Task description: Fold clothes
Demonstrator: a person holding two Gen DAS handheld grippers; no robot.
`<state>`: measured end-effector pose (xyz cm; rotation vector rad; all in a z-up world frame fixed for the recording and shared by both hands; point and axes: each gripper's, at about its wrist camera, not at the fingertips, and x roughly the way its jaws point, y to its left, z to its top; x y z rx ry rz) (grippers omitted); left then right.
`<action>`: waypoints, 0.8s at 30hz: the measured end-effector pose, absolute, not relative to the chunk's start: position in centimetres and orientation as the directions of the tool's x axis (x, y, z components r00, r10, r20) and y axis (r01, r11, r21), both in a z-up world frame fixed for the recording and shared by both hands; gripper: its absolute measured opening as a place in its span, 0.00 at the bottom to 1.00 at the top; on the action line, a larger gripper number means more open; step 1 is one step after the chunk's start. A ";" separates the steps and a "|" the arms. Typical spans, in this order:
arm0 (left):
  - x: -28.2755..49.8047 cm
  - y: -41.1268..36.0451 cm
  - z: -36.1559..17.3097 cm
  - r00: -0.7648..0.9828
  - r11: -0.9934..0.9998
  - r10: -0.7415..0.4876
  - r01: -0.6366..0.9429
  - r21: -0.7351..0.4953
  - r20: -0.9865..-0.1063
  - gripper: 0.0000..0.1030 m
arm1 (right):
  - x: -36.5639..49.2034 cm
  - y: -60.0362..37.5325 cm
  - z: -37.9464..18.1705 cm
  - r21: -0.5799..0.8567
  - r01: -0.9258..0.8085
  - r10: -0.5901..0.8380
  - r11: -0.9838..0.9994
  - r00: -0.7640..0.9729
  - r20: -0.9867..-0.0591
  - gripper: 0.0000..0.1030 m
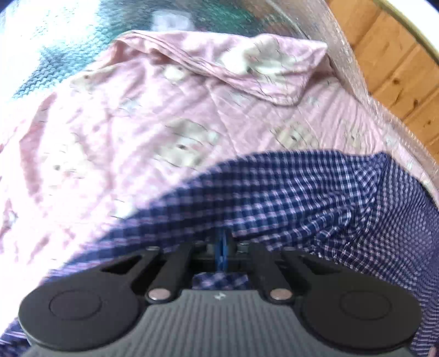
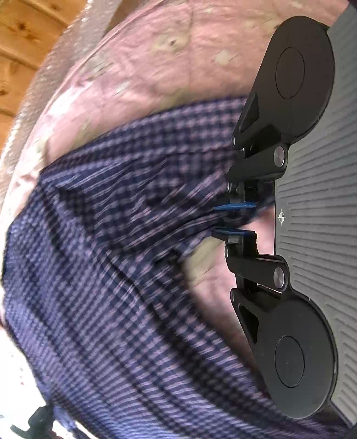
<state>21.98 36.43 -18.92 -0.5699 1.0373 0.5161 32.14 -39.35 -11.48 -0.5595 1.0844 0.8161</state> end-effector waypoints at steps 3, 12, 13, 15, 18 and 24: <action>23.7 35.8 -15.9 0.482 0.834 0.108 -0.520 -0.185 -0.869 0.46 | 33.2 -40.2 -9.6 0.076 -0.820 0.321 0.567 0.135 -0.937 0.23; 38.0 30.0 -15.8 0.549 0.993 -0.018 -0.091 -0.081 -0.836 0.75 | 45.7 -31.4 -7.2 0.108 -0.680 0.474 0.725 0.378 -0.796 0.63; 39.1 29.6 -16.5 0.546 0.995 -0.028 -0.064 -0.075 -0.838 0.75 | 47.2 -30.3 -8.0 0.123 -0.658 0.470 0.743 0.381 -0.796 0.63; 41.4 28.8 -17.8 0.538 0.998 -0.050 -0.010 -0.065 -0.841 0.72 | 49.7 -28.4 -9.5 0.154 -0.636 0.473 0.756 0.369 -0.800 0.63; 43.5 28.3 -19.9 0.513 0.989 -0.145 0.058 -0.134 -0.846 0.44 | 51.6 -25.5 -11.8 0.177 -0.655 0.477 0.734 0.313 -0.821 0.62; 40.5 30.0 -18.3 0.612 0.983 -0.176 0.063 -0.175 -0.771 0.03 | 51.5 -23.6 -11.8 0.099 -0.757 0.463 0.646 0.285 -0.839 0.00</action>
